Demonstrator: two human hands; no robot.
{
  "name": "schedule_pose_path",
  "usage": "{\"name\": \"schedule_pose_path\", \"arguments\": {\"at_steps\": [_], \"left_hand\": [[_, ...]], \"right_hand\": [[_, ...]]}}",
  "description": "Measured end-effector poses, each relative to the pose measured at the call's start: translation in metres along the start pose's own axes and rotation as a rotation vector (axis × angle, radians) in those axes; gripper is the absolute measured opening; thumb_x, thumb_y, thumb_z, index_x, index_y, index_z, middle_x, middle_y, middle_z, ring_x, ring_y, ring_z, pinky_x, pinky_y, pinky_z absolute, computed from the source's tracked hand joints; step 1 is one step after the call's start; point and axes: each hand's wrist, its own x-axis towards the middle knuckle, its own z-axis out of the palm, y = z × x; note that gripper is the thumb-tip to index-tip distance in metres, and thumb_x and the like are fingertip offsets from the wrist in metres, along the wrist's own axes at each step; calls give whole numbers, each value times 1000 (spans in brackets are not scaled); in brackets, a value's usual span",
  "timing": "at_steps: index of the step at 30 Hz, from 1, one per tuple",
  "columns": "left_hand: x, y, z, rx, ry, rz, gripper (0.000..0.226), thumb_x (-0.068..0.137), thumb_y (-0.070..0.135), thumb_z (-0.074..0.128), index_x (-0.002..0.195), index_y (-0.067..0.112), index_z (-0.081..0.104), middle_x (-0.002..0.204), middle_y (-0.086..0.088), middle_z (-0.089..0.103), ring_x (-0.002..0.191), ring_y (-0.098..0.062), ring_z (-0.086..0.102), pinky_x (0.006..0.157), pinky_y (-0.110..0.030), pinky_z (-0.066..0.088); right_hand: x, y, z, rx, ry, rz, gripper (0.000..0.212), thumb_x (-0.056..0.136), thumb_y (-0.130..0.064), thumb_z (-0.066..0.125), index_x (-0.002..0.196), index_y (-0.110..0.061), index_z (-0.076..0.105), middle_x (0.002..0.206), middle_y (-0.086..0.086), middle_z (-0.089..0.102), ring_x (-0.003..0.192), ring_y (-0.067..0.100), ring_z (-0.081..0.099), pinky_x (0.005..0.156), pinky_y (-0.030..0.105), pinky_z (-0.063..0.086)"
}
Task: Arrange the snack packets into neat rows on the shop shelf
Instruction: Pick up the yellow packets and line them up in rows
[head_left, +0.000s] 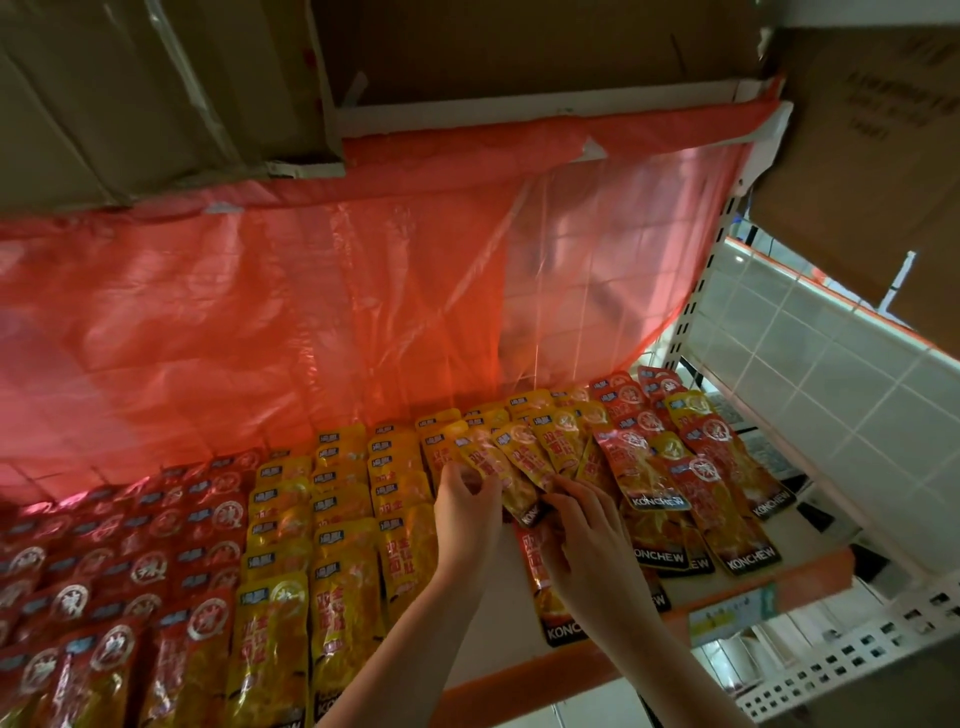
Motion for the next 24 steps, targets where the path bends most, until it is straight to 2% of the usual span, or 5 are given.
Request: {"name": "schedule_pose_path", "arguments": {"at_steps": [8,13,17,21,24], "left_hand": [[-15,-10,-51,-22,3,40,7,95,12,45,99,14,50,80,-4,60,57,-16,50,48,-27,38],[-38,-28,-75,-25,-84,57,6,95,9,48,98,11,52,92,-6,63,82,-17,63,65,-29,53],[-50,-35,-86,34,-138,137,13,94,6,50,91,18,53,88,-3,65,79,-13,63,66,-28,53],[-51,-42,-105,326,5,304,18,94,8,50,97,21,62,88,11,62,78,1,57,65,-16,49],[-52,-47,-119,412,89,404,20,91,6,53,97,20,66,90,20,57,81,6,53,66,-7,41]], "right_hand": [[1,-8,-21,269,179,-19,30,93,-25,39,109,-10,60,110,-2,55,104,10,50,90,20,41],[1,-42,-14,510,-52,32,41,93,-37,48,125,-12,48,104,-7,59,97,-3,57,79,7,44],[0,-74,4,802,-300,277,45,88,-29,57,127,-17,40,102,-6,62,87,1,63,71,19,52],[-4,-80,23,796,-275,345,45,88,-39,61,126,-23,44,104,-3,63,89,13,64,75,36,57],[-7,-86,22,805,-275,294,38,90,-36,59,122,-22,44,89,2,65,71,13,64,60,22,52]]}}
